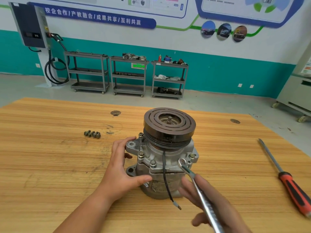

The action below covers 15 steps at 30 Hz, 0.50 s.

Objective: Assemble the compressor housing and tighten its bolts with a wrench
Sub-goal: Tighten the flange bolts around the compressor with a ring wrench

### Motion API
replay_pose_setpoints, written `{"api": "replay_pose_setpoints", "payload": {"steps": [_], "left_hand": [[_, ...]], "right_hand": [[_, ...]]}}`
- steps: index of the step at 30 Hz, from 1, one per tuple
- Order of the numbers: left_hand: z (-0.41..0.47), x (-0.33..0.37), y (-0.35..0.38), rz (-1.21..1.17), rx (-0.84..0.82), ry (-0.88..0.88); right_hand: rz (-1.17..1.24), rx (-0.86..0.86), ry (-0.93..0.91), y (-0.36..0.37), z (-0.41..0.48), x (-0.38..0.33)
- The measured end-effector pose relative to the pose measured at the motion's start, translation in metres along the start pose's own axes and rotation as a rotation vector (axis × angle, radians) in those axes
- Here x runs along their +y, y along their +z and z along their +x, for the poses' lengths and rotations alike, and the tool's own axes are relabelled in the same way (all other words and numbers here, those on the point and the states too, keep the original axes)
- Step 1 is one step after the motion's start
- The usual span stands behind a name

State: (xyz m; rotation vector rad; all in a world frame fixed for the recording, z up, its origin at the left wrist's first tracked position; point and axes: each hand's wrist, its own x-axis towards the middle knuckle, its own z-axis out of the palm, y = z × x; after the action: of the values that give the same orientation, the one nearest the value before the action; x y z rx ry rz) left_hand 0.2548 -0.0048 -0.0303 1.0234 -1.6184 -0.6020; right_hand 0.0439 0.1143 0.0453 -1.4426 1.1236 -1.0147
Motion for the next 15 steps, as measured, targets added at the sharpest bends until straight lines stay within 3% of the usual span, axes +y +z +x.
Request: {"api": "replay_pose_setpoints", "payload": {"steps": [1, 3, 4, 7, 15], "left_hand": [[0.0, 0.0, 0.0, 0.004, 0.002, -0.007], [0.0, -0.001, 0.0, 0.007, -0.002, -0.017], [-0.001, -0.001, 0.0, 0.007, -0.006, -0.021], [0.0, 0.0, 0.0, -0.005, -0.008, -0.023], [-0.001, 0.002, -0.001, -0.004, -0.014, -0.022]], "right_hand": [[0.12, 0.129, -0.107, -0.005, 0.007, -0.005], [0.142, 0.28, -0.422, -0.027, 0.016, 0.003], [0.225, 0.266, -0.47, -0.039, 0.021, 0.006], [0.403, 0.155, -0.402, -0.073, 0.059, 0.007], [0.421, -0.386, -0.242, -0.105, 0.123, 0.017]]}}
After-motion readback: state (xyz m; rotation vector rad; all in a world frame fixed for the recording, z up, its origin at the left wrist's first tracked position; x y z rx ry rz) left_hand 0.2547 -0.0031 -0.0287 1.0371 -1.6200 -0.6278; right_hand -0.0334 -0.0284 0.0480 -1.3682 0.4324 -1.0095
